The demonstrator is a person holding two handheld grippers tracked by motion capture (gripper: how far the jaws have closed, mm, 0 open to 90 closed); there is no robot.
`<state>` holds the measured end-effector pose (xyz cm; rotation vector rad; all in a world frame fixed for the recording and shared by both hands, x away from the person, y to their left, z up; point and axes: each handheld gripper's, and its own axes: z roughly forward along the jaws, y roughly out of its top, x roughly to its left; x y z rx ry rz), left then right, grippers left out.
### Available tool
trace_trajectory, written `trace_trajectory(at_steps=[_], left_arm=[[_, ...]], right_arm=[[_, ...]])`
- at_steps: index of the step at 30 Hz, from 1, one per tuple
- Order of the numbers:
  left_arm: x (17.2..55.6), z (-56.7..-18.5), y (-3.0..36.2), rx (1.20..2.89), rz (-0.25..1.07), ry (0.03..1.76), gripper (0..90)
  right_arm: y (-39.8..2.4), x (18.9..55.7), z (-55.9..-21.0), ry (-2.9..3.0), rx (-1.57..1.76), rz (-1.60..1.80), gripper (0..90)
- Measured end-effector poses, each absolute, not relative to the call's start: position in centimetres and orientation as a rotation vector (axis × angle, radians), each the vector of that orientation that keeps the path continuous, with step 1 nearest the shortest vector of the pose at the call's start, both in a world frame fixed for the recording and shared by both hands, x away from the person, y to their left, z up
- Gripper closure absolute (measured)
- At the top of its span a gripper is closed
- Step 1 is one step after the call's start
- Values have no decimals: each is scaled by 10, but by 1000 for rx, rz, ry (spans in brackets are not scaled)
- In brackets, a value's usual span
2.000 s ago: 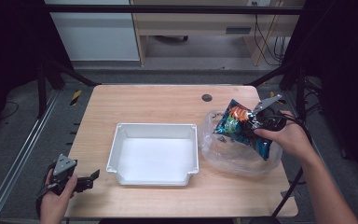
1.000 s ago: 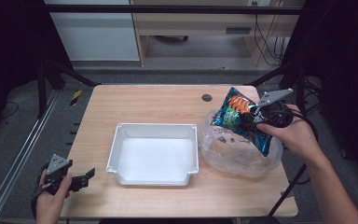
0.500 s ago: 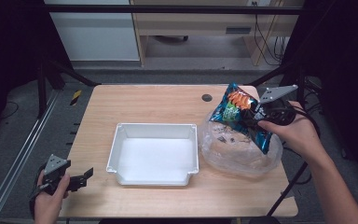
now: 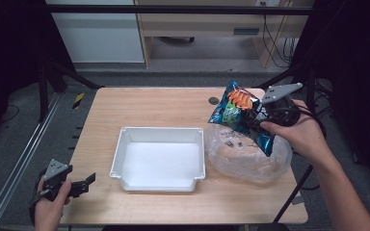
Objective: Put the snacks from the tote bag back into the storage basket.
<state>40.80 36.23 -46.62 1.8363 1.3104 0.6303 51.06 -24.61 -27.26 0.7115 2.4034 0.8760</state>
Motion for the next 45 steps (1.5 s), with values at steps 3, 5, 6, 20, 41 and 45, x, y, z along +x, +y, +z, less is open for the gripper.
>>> trace_trajectory(at_steps=[3,5,6,20,41,45], left_arm=[[408,-466,363,1831,634,1313,36],[408,-466,363,1827,635,1314,36],[407,-466,363,1828,636,1314,36],[408,-466,362,1840,636,1304,36],[408,-465,362,1844,636,1298,37],[408,-465,361,1846,641,1296,37]], right_arm=[[-237,508,-268,2406,686,886,404],[-230,507,-266,2410,665,891,403],[-227,507,-265,2411,652,892,404],[-194,506,-258,2430,577,906,404],[-143,517,-267,2490,494,911,404],[-131,520,-270,2507,475,905,404]])
